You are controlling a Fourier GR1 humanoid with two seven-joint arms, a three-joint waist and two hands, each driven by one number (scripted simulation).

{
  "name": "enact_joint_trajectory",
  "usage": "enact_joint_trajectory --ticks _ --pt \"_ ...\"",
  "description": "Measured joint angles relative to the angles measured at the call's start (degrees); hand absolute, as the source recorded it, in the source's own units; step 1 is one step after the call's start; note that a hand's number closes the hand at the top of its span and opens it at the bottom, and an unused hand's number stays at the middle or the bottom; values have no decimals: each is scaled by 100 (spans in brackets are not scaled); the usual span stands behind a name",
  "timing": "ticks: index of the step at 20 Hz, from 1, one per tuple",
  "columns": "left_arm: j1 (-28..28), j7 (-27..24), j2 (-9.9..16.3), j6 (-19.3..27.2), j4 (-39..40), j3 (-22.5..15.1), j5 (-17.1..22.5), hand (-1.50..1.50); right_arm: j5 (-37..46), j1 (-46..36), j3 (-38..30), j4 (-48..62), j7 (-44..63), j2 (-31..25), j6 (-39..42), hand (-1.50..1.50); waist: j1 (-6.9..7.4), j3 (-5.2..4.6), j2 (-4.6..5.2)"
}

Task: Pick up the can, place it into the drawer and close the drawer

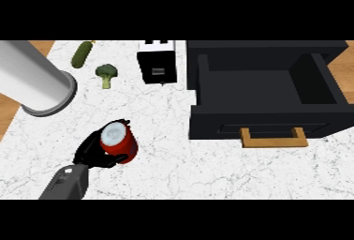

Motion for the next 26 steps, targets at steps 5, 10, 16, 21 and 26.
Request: enact_joint_trajectory --ticks 5,10,16,21,26 --pt "-234 328 -105 -406 34 5 199 150 -341 -11 -170 -27 207 -150 -35 -150 8 0 -5" --pt "-92 459 -242 -685 -463 -144 317 150 -419 67 -217 -14 200 -63 29 -150 30 3 -14" --pt "-1 921 -517 -561 -1324 -91 726 150 -342 41 -113 -124 276 -1 -96 -150 58 4 -21" --pt "26 825 -699 750 -1691 509 989 150 -374 206 -110 -204 191 36 -99 -150 79 8 -34" --pt "86 1032 -869 1953 -2565 324 1275 150 -412 211 -92 -292 241 3 -210 -150 78 8 -39"
